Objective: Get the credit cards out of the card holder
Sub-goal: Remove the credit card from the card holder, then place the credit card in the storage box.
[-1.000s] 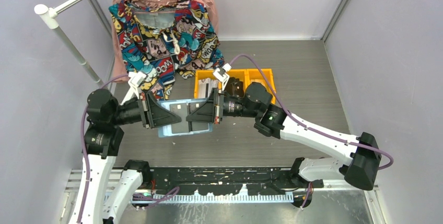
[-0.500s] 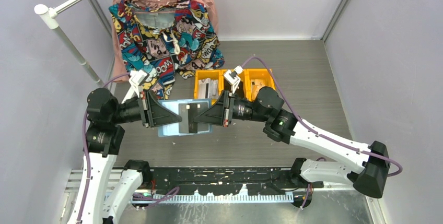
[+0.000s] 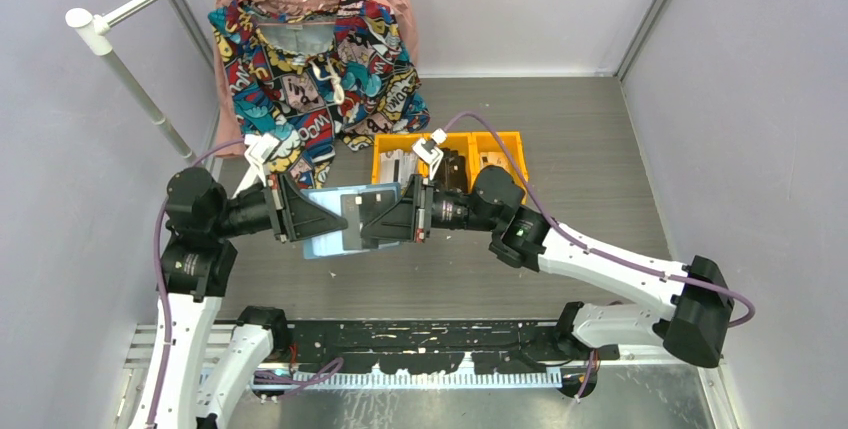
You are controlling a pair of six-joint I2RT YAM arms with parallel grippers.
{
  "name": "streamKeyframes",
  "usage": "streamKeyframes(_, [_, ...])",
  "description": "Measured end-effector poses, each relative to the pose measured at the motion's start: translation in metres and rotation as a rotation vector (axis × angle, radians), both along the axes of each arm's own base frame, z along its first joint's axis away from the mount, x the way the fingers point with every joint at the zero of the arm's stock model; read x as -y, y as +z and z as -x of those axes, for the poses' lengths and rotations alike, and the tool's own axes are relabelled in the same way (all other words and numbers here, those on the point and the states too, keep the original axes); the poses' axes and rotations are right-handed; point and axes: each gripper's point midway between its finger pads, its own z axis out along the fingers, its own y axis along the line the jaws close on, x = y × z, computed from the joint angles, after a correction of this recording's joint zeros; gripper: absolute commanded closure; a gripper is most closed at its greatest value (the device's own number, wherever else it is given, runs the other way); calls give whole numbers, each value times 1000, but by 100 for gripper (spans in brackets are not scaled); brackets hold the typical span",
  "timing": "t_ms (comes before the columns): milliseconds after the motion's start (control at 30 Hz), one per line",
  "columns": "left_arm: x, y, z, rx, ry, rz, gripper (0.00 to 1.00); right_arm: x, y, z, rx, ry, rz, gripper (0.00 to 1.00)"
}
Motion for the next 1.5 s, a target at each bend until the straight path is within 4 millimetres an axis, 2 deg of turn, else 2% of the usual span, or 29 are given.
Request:
streamKeyframes(67, [-1, 0, -1, 7, 9, -8, 100, -2, -2, -1, -9, 2, 5, 99])
streamKeyframes(200, [-2, -2, -2, 30, 38, -38, 100, 4, 1, -3, 4, -16, 8, 99])
streamKeyframes(267, [-4, -3, -5, 51, 63, -61, 100, 15, 2, -6, 15, -43, 22, 99])
streamKeyframes(433, [-10, -13, -18, 99, 146, -125, 100, 71, 3, -39, 84, -236, 101, 99])
streamKeyframes(567, [-14, -23, -28, 100, 191, -166, 100, 114, -14, -90, 88, -446, 247, 99])
streamKeyframes(633, [-15, -25, -29, 102, 200, -178, 100, 129, -32, -118, 65, -532, 346, 99])
streamKeyframes(733, [-16, -27, -30, 104, 206, -191, 100, 148, -73, -163, 7, -628, 523, 99])
streamKeyframes(800, [-17, -27, -29, 107, 205, -194, 100, 158, -111, -188, -54, -653, 636, 99])
streamKeyframes(900, [-17, -26, -28, 111, 205, -195, 100, 169, -172, -211, -162, -646, 791, 99])
streamKeyframes(1000, [-17, -26, -27, 109, 203, -195, 100, 169, -211, -232, -222, -610, 892, 99])
streamKeyframes(1133, [-16, -26, -26, 110, 198, -192, 100, 154, -236, -261, -239, -568, 920, 98])
streamKeyframes(1200, [-16, -25, -25, 113, 193, -190, 100, 148, -243, -271, -244, -555, 916, 90])
streamKeyframes(1367, [-15, -21, -19, 127, 180, -180, 100, 137, -252, -288, -247, -530, 900, 47])
streamKeyframes(1500, [-15, -18, -16, 134, 178, -170, 100, 136, -245, -292, -219, -538, 897, 30])
